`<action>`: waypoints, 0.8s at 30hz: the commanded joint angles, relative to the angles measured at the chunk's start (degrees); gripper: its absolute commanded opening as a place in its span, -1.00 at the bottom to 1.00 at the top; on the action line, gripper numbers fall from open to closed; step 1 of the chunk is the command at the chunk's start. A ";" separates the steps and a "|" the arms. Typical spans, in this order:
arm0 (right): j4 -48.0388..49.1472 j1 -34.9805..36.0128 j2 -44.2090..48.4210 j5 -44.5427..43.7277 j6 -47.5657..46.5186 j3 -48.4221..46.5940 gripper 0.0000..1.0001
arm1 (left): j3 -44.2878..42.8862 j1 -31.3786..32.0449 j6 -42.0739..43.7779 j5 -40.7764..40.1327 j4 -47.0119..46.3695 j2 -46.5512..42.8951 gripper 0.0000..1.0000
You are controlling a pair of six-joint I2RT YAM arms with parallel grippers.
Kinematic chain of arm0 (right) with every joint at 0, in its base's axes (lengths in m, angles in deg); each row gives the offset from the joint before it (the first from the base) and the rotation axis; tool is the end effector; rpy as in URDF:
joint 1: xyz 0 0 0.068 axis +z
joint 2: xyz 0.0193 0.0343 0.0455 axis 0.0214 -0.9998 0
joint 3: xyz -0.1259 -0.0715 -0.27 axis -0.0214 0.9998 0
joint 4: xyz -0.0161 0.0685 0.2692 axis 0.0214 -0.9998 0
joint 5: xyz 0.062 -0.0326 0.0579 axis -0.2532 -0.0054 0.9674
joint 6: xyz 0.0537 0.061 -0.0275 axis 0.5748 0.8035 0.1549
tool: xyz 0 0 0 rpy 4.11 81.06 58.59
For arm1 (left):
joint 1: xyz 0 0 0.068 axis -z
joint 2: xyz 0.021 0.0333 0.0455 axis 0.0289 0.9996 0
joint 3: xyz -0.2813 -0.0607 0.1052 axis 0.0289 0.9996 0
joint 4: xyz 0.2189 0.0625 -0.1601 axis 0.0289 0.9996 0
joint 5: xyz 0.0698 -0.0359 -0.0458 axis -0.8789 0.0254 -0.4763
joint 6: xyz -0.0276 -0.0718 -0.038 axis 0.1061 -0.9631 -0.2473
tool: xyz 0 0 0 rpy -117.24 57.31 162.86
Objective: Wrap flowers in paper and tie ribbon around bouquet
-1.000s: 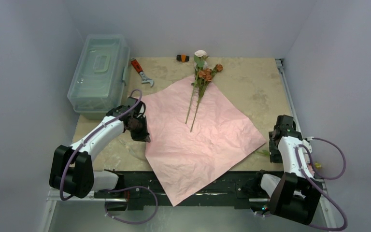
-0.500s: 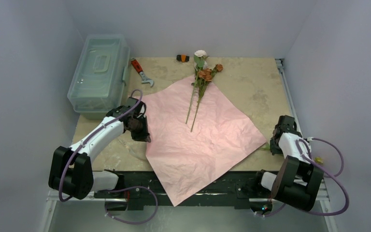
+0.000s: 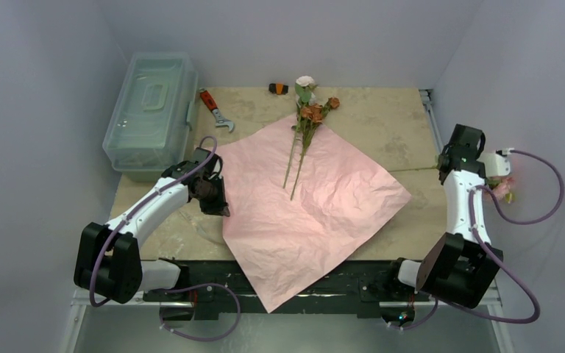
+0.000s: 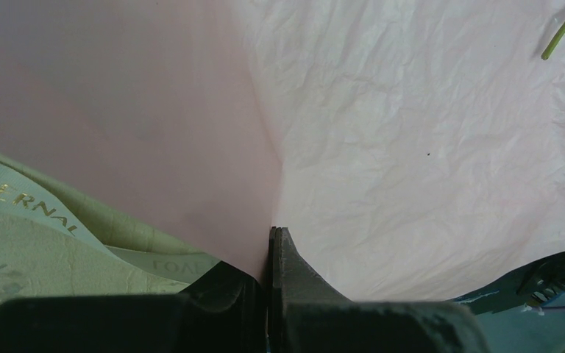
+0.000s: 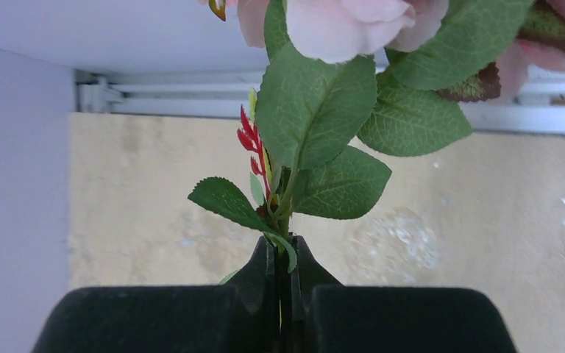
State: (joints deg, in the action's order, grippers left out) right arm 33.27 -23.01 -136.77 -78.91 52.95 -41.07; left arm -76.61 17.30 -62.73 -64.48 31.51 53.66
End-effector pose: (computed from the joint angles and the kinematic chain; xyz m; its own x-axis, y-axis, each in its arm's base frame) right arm 0.2589 -0.1400 0.2805 0.2683 0.7673 -0.5825 0.8801 0.0507 0.4721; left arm 0.2343 -0.0932 0.1983 -0.9517 -0.2244 -0.2095 -0.1538 0.9391 -0.3071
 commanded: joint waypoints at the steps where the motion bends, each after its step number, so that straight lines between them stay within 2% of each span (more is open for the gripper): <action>1: 3.75 -0.12 -1.33 -2.54 -7.00 -8.34 -1.00 | 0.18 0.46 0.33 0.13 -1.34 -1.16 -1.00; 6: 8.28 2.01 -3.82 -1.40 -12.63 -16.68 -1.00 | 0.11 0.46 0.25 0.04 -1.23 -0.98 -1.00; 13: 12.00 8.53 -5.92 -8.60 -22.47 -29.17 -1.00 | 0.23 0.55 0.15 -0.05 -1.23 -0.81 -1.00; 19: 17.92 12.73 -3.89 -12.48 -32.38 -32.24 -1.00 | 0.16 0.55 0.06 -0.22 -1.18 -0.72 -1.00; 24: 23.69 13.34 -2.88 -14.17 -42.33 -35.97 -1.00 | 0.11 0.77 0.08 -0.39 -1.16 -0.66 -1.00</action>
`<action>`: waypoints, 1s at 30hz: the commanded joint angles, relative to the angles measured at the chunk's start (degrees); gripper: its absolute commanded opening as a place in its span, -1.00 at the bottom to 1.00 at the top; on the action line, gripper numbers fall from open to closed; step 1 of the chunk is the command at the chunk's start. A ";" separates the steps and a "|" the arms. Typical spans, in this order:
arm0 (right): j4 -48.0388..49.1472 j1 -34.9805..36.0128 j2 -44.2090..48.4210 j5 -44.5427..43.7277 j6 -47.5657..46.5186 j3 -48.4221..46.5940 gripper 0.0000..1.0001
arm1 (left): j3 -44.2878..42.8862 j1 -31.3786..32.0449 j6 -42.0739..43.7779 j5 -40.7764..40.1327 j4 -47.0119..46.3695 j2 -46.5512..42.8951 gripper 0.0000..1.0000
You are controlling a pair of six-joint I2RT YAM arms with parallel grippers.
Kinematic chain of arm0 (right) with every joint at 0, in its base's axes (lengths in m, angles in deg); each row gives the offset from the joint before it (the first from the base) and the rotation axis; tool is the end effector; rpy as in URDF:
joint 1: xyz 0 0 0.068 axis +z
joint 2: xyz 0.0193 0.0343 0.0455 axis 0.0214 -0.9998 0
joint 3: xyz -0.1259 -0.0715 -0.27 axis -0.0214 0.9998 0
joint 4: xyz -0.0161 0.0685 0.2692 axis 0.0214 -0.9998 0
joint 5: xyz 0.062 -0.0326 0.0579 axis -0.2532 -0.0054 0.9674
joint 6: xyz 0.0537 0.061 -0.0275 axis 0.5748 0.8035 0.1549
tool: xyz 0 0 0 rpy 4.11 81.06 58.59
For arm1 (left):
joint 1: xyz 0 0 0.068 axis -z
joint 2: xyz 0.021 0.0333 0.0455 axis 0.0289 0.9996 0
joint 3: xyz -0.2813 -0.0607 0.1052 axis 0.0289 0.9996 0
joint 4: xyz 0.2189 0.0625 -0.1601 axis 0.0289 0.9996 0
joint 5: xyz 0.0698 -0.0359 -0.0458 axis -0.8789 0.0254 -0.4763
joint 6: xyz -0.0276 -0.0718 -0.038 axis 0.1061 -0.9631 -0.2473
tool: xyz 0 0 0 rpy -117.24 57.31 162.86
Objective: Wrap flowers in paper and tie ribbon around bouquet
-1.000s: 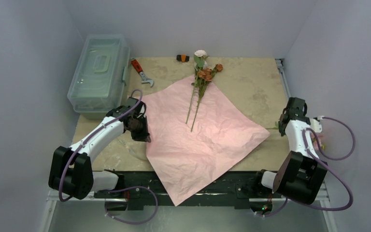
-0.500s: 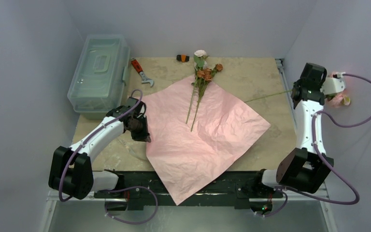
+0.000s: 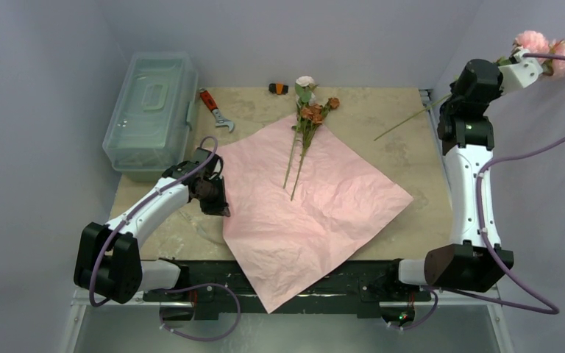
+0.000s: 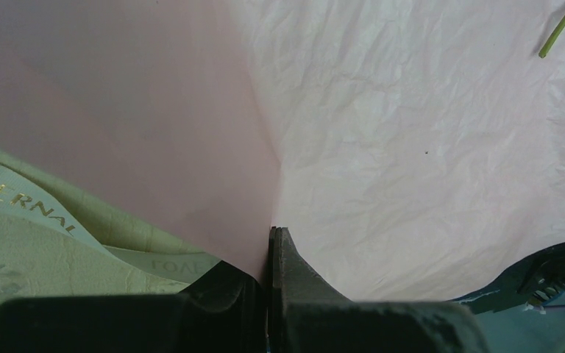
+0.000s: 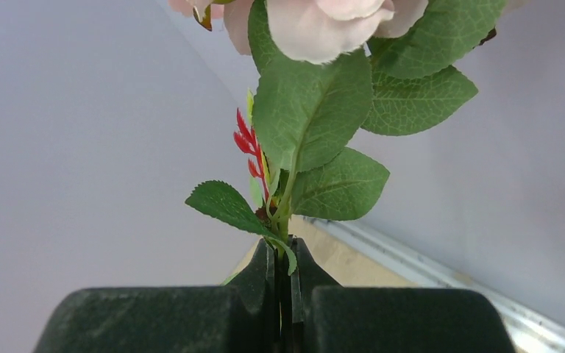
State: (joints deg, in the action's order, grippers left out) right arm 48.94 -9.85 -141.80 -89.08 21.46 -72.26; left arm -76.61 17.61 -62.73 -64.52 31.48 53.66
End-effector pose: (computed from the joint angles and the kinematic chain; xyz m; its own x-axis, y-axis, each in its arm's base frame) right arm 0.3235 -0.0949 0.4983 0.3098 0.4036 -0.8609 0.6460 0.5751 0.5020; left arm 0.2339 -0.0945 0.1983 -0.9527 -0.2194 -0.2103 -0.1487 0.9401 -0.3068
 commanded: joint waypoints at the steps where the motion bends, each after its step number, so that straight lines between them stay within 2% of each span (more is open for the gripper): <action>1: 8.88 0.19 2.25 -3.34 -12.90 -5.79 -1.00 | 0.14 0.49 0.08 -0.36 -1.14 -0.65 -1.00; 5: 10.94 0.27 2.31 8.63 -20.07 -8.94 -1.00 | 0.15 0.51 -0.03 -0.36 -1.12 -0.39 -1.00; 7: 8.44 0.67 1.04 16.79 -21.54 -12.00 -1.00 | 0.15 0.59 -0.03 -0.39 -1.14 -0.37 -1.00; 10: 2.25 3.74 -1.09 24.35 -21.49 -15.96 -1.00 | 0.15 0.70 -0.13 -0.57 -1.01 -0.45 -1.00; 15: -6.59 15.79 -5.79 27.00 -23.31 -20.03 -1.00 | 0.11 1.10 -0.45 -1.14 -0.86 -0.67 -1.00; 20: -16.35 23.92 -14.67 29.32 -22.30 -27.28 -1.00 | 0.15 1.51 -0.64 -1.40 -0.78 -0.80 -1.00; 30: -20.41 33.62 -31.29 35.73 -13.41 -33.01 -1.00 | 0.02 2.42 -0.68 -1.89 -0.56 -0.80 -1.00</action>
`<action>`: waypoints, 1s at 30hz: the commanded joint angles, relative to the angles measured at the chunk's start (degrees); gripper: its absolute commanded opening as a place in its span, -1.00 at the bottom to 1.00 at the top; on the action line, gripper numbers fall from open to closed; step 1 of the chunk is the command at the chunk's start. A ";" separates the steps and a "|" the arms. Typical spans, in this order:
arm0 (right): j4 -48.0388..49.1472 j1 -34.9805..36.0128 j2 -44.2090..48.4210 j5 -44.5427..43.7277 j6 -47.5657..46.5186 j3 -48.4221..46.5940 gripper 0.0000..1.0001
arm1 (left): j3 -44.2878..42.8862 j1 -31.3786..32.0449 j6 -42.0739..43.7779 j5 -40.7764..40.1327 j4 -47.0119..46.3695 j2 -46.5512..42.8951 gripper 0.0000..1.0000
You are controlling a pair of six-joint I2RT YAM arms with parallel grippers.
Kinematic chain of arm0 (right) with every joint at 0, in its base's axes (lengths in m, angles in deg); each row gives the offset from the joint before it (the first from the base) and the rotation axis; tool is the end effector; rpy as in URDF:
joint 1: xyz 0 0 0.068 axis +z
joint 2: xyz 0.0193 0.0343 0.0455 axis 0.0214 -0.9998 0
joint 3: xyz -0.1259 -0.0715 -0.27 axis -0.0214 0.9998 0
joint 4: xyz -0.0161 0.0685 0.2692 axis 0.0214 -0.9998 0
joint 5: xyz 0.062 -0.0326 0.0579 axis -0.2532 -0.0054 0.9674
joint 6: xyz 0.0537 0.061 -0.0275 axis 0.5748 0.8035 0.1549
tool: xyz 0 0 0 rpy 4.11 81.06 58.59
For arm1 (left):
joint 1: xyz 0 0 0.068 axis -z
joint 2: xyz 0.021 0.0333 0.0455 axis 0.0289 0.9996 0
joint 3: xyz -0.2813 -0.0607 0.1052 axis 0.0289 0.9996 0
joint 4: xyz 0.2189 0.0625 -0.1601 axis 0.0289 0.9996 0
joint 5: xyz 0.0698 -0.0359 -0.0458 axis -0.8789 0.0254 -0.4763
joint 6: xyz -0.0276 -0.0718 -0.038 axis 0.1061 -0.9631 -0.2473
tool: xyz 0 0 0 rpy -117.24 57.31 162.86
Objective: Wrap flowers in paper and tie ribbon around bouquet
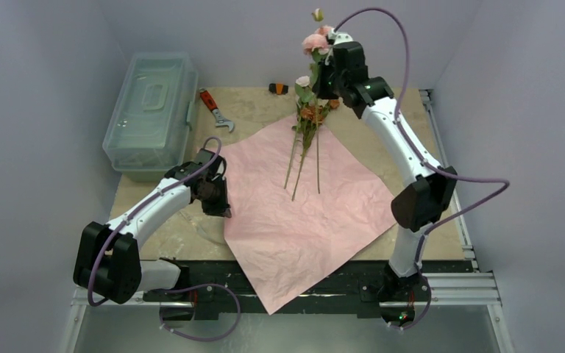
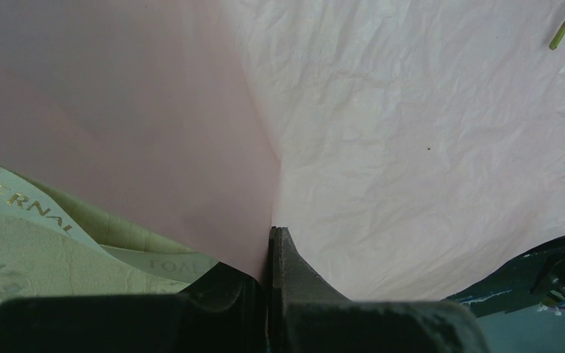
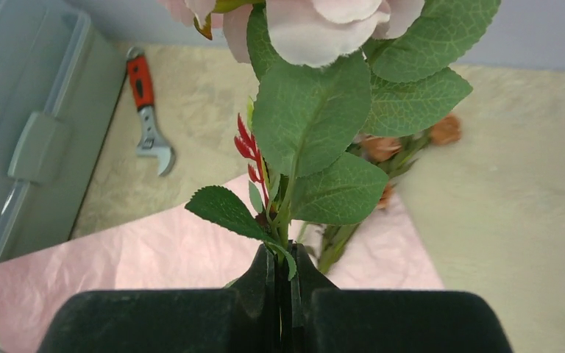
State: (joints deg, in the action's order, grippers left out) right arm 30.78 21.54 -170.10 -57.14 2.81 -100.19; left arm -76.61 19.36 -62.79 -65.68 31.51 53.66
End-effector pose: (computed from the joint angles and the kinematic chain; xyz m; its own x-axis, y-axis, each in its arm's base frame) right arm 0.4476 0.1810 0.4457 -0.4507 0.0934 -0.8878 -0.2038 0.9575 0.2042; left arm 0.2315 -0.1002 0.1981 -0.9561 -0.1939 -0.2195 -0.1256 0.9485 -0.2908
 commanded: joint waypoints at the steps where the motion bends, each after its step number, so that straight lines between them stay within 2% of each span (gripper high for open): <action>1: -2.11 2.73 -4.19 4.53 7.00 -4.99 -1.00 | 0.06 0.77 -0.66 -0.82 -0.55 -0.75 -1.00; 7: 3.92 4.76 -9.55 9.18 16.14 -0.50 -1.00 | -0.03 1.04 -0.66 -1.06 -0.46 -0.81 -1.00; 12: 2.84 4.94 -15.77 9.40 18.90 -1.83 -1.00 | -0.15 1.05 -0.55 -1.22 -0.30 -0.80 -1.00; 19: 2.90 4.97 -21.03 8.76 19.20 -3.18 -1.00 | -0.29 1.57 -0.48 -1.47 -0.06 -0.63 -1.00; 30: 1.43 4.84 -30.57 4.24 15.80 -12.32 -1.00 | -0.74 1.90 -0.33 -2.52 0.94 -1.24 -1.00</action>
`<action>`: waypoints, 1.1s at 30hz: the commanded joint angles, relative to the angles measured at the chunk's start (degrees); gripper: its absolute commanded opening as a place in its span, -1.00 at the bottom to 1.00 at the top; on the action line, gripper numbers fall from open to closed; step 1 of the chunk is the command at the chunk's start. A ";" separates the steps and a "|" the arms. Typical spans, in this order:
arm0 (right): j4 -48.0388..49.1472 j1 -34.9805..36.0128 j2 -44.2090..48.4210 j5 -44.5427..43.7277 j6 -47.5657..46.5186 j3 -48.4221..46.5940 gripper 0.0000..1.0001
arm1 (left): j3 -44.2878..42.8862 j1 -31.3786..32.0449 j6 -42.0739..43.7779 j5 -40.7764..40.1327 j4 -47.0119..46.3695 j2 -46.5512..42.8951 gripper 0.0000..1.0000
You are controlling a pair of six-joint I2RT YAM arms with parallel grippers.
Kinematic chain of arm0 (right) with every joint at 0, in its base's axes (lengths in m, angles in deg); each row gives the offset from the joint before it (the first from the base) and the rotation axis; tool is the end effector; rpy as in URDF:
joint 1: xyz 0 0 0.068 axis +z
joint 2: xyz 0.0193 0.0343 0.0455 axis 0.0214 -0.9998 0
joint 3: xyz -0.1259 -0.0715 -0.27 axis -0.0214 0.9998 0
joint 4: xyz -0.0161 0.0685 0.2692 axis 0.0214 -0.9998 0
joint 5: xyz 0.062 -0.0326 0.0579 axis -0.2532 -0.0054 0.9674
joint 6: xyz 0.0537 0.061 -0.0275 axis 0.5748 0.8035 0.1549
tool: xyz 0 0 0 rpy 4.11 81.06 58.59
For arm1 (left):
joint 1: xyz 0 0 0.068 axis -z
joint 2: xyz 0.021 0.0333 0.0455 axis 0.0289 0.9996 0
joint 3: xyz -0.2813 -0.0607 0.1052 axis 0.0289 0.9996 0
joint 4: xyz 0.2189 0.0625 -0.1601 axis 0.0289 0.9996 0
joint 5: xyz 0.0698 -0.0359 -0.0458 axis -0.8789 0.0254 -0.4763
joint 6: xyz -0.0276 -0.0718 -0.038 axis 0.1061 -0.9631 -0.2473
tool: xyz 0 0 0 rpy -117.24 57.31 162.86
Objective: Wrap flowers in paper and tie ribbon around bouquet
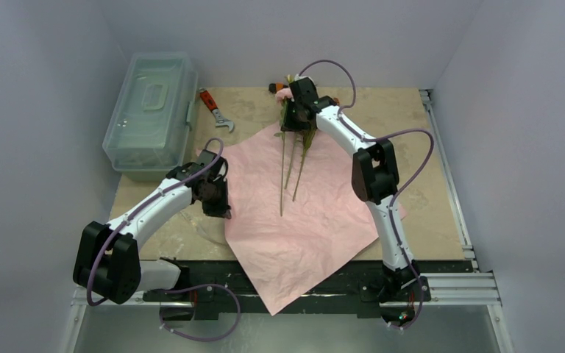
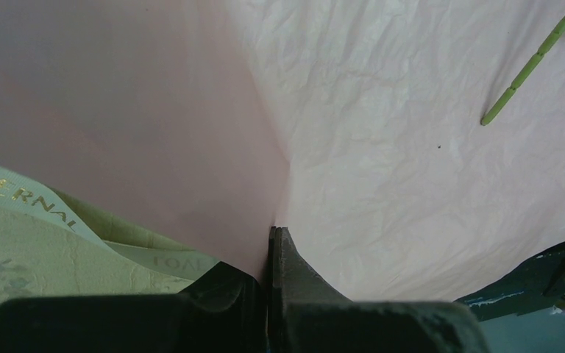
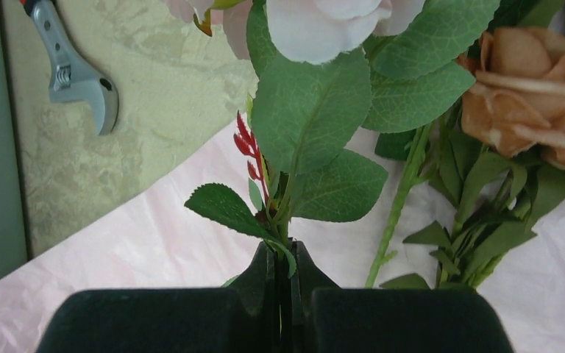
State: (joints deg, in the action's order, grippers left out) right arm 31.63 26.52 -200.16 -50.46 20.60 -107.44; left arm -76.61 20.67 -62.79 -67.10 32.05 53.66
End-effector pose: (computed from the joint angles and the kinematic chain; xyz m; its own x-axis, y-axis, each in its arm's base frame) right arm 0.5346 0.2840 0.2165 -0.8016 0.1925 -0.5660 -0.0582 0.9171 0.3943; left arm 0.2287 -0.1032 0.1974 -0.9589 -0.1744 -0.2240 -0.1118 0.9572 -0.2668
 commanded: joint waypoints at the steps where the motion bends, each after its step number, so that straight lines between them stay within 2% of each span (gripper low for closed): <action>1: 0.57 -0.15 -1.13 -2.51 -2.83 -5.90 -1.00 | -0.85 0.61 -0.38 -1.24 0.51 -1.30 -1.00; 6: -0.65 -0.43 -3.15 -4.82 -6.66 -8.47 -1.00 | -0.93 0.68 -0.31 -1.78 0.91 -1.50 -1.00; 18: 0.81 -1.25 -6.07 -6.07 -8.34 -8.63 -1.00 | -0.98 0.61 -0.39 -1.84 0.75 -0.34 -1.00; 25: 1.38 -1.54 -7.78 -6.27 -6.38 -8.30 -0.67 | -0.99 0.62 -0.64 -2.16 0.89 -0.27 -1.00; 33: 1.56 -1.82 -7.64 -5.43 -4.41 -7.53 -0.43 | -1.06 0.61 -0.83 -2.35 0.91 -0.07 -1.00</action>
State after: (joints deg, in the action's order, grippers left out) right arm 31.39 25.23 -209.75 -55.64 15.12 -114.00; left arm -76.61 21.00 -62.81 -68.61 32.82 53.66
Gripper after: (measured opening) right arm 0.262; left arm 0.029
